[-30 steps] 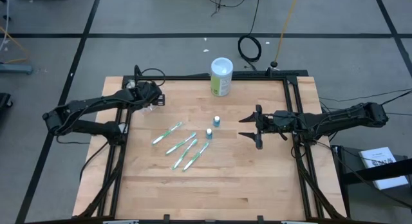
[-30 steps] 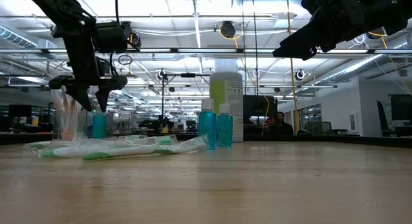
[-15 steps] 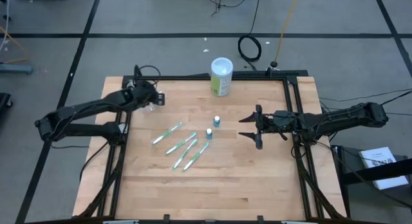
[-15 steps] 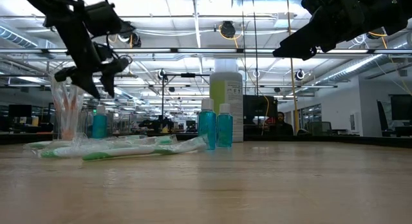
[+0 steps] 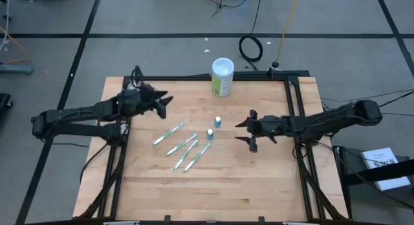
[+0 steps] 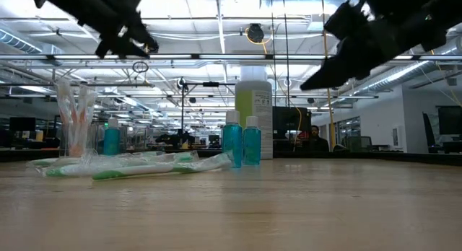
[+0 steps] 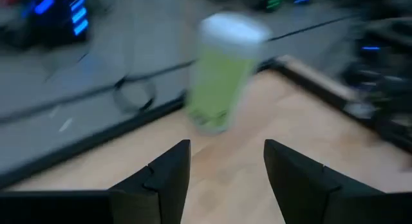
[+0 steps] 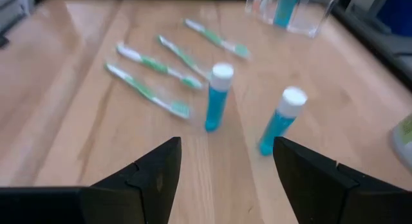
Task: Pick & Place toothbrushing station
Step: Put the blue mouthwash into the middle section of the transparent organizer
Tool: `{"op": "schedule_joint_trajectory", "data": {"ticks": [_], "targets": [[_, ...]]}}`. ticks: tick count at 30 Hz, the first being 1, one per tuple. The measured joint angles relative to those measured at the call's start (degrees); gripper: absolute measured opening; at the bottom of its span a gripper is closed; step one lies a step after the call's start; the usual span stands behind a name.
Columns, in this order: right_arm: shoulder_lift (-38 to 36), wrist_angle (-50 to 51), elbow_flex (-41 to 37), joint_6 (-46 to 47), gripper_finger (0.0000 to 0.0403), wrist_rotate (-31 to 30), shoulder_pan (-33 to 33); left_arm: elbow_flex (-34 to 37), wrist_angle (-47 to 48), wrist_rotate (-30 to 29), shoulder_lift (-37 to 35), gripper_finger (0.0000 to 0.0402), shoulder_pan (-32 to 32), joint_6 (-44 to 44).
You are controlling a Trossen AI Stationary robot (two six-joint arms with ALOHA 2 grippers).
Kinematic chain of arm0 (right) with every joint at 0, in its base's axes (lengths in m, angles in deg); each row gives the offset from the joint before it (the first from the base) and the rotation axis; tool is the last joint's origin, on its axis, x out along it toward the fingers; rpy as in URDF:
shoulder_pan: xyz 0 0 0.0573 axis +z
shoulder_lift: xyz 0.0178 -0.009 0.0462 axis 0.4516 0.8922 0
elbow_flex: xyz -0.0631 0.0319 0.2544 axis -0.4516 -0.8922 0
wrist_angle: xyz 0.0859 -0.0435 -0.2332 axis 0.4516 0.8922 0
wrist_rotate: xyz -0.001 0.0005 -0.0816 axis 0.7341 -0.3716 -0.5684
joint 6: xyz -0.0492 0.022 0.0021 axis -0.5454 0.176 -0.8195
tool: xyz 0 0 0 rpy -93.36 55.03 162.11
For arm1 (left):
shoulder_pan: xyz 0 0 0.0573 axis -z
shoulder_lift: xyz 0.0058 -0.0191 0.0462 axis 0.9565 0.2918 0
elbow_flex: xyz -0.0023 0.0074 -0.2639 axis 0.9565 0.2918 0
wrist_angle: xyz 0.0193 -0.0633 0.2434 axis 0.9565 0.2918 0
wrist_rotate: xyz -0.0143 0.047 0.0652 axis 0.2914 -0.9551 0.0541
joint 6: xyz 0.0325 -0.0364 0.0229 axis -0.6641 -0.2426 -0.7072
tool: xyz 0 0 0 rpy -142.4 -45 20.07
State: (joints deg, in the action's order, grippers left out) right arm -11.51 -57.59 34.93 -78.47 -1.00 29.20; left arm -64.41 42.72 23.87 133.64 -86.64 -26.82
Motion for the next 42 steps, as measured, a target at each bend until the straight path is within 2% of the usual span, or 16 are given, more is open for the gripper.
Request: {"op": "schedule_joint_trajectory", "data": {"ticks": [2,9,12,18,27,34,42], "targets": [[4.12,-2.37,0.00,0.00,0.0238,-0.60,0.00,0.00,-4.09,0.04,0.04,0.0200,3.87,-4.31],[17.35,-14.08,0.00,0.42,0.0241,-8.69,-1.49,-0.05,-14.24,0.22,2.97,0.0200,14.71,-15.75],[21.72,-18.53,0.00,2.99,0.0252,-8.26,-3.27,-0.04,-15.34,0.15,4.45,0.0200,16.71,-17.33],[29.66,-27.74,0.00,7.24,0.0278,-2.91,-5.81,-0.04,-16.97,0.00,7.49,0.0200,17.38,-17.50],[43.43,-43.09,1.55,7.46,0.0278,-2.80,-7.12,-0.04,-21.02,0.09,8.99,0.0200,17.36,-18.12],[49.35,-44.26,6.03,7.50,0.0270,-2.81,-8.81,-0.02,-20.62,0.11,9.15,0.0200,17.36,-18.05],[50.61,-44.20,7.82,7.46,0.0261,-3.14,-9.94,-0.02,-18.97,0.13,9.19,0.0200,17.36,-17.57]]}}
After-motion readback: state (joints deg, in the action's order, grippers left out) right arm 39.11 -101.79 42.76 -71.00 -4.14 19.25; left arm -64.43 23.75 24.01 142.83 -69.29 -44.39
